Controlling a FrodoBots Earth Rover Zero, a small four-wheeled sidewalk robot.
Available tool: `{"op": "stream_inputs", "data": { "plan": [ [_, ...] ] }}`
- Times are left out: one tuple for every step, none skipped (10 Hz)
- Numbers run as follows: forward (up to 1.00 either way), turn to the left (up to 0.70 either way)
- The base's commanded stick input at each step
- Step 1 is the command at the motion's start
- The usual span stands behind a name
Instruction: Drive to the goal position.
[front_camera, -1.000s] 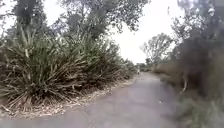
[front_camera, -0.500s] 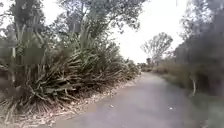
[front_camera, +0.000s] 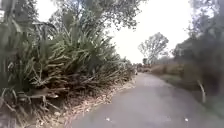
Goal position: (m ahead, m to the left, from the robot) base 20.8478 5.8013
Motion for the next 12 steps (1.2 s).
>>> {"op": "stream_inputs", "data": {
  "plan": [
    [1.0, -0.4],
    [0.0, -1.0],
    [0.0, -1.0],
    [0.0, -0.58],
    [0.0, -0.04],
    [0.0, 0.0],
    [0.0, -0.25],
    [0.0, -0.8],
    [0.0, -0.98],
    [0.0, -0.96],
    [0.0, -0.76],
    [0.63, 0.0]
  ]
}}
